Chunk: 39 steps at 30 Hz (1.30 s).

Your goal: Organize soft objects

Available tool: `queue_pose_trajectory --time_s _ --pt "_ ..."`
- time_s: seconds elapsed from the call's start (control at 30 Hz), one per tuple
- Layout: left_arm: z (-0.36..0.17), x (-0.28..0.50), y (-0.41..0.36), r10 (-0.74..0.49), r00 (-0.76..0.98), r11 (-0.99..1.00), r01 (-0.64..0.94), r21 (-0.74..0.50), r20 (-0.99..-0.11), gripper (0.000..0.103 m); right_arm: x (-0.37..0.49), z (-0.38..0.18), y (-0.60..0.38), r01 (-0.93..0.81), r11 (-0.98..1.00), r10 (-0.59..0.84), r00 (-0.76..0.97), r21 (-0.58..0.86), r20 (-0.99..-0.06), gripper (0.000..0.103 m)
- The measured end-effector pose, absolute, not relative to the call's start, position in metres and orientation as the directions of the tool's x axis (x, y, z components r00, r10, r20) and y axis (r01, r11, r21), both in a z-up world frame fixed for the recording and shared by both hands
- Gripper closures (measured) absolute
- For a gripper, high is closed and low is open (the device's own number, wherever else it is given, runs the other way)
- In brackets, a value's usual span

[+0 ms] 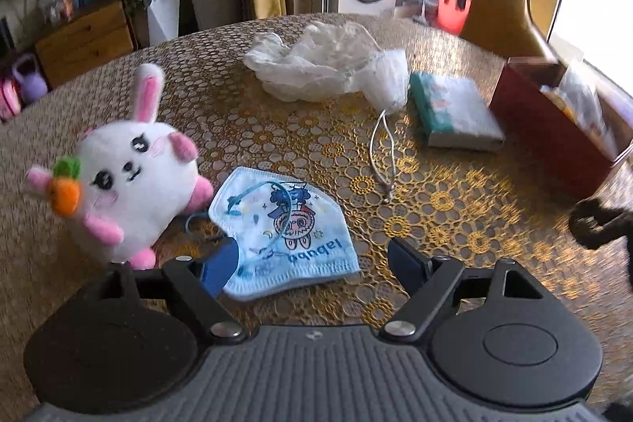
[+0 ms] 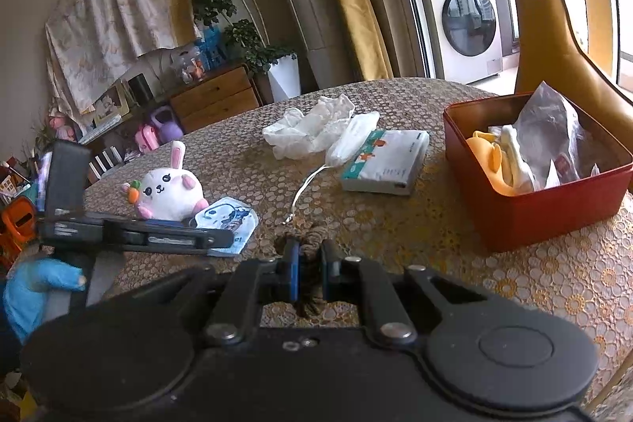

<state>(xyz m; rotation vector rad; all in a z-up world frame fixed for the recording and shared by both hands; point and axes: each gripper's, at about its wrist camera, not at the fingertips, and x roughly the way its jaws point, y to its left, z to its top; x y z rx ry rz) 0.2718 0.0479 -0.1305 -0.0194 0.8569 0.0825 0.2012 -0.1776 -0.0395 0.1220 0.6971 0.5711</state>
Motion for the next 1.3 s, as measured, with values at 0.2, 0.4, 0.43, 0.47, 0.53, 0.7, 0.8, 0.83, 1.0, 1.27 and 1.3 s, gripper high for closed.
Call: queue_pose_trajectory --time_s 0.2,0.4,0.43,0.47,0.53,0.7,0.8,0.83,1.0,1.27,1.3 --pt "-0.145 0.289 0.042 0.128 0.62 0.992 -0.073 0.105 -0.774 0.02 0.204 -0.043 -0.178 -0.448 0.844 0.53 0.618 0.295 -0.58 0.093" --pt "-0.155 0.296 0.065 0.101 0.585 0.989 -0.147 0.017 -0.805 0.019 0.209 -0.047 -0.176 -0.442 0.846 0.527 0.61 0.298 -0.591 0.093" --pt "-0.155 0.297 0.067 0.094 0.583 0.989 -0.15 0.007 -0.807 0.018 0.209 -0.048 -0.176 -0.441 0.846 0.527 0.608 0.299 -0.594 0.093" --pt "-0.155 0.297 0.069 0.093 0.583 0.989 -0.146 0.008 -0.807 0.018 0.21 -0.048 -0.176 -0.44 0.846 0.526 0.607 0.3 -0.595 0.093" --pt "-0.156 0.297 0.07 0.087 0.586 0.99 -0.141 0.005 -0.806 0.018 0.21 -0.05 -0.176 -0.438 0.848 0.524 0.604 0.3 -0.6 0.093" --pt "-0.157 0.298 0.071 0.083 0.593 0.991 -0.134 0.004 -0.801 0.021 0.208 -0.051 -0.176 -0.436 0.848 0.523 0.601 0.301 -0.604 0.093" --pt "-0.154 0.296 0.072 0.071 0.607 0.992 -0.124 -0.006 -0.791 0.038 0.209 -0.051 -0.175 -0.436 0.849 0.522 0.599 0.299 -0.607 0.093" --pt "-0.153 0.294 0.073 0.07 0.611 0.992 -0.125 -0.009 -0.789 0.042 0.209 -0.051 -0.175 -0.435 0.849 0.521 0.599 0.299 -0.608 0.093" --pt "-0.15 0.29 0.079 0.075 0.62 0.99 -0.138 -0.015 -0.781 0.069 0.209 -0.053 -0.174 -0.432 0.851 0.517 0.595 0.298 -0.616 0.093" --pt "-0.143 0.275 0.083 0.079 0.657 0.991 -0.131 -0.01 -0.75 0.072 0.207 -0.052 -0.176 -0.428 0.857 0.507 0.606 0.286 -0.614 0.093" --pt "-0.14 0.273 0.083 0.066 0.663 0.992 -0.125 -0.023 -0.746 0.072 0.207 -0.051 -0.176 -0.427 0.858 0.506 0.607 0.284 -0.613 0.093"
